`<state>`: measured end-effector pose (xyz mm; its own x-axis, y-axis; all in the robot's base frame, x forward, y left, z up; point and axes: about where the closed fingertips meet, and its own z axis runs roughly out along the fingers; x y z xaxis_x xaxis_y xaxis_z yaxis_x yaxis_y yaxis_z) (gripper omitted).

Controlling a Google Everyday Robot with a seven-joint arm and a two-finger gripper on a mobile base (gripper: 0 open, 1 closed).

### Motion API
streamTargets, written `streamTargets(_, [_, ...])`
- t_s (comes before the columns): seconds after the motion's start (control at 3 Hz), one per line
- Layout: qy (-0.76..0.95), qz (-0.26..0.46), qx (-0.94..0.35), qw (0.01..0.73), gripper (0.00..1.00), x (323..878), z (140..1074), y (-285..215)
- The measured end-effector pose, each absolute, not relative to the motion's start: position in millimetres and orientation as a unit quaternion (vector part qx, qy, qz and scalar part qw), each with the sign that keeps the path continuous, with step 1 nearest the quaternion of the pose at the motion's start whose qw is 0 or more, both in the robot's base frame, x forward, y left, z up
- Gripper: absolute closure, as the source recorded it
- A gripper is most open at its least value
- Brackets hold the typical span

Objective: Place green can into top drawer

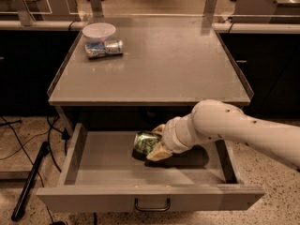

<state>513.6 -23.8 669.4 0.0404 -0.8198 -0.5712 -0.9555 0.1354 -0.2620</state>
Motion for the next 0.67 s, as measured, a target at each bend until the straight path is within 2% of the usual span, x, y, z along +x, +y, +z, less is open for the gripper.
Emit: streamTargets(0.67, [0.681, 0.107, -0.658, 0.303, 1.0, 520.4, 645.0, -14.3])
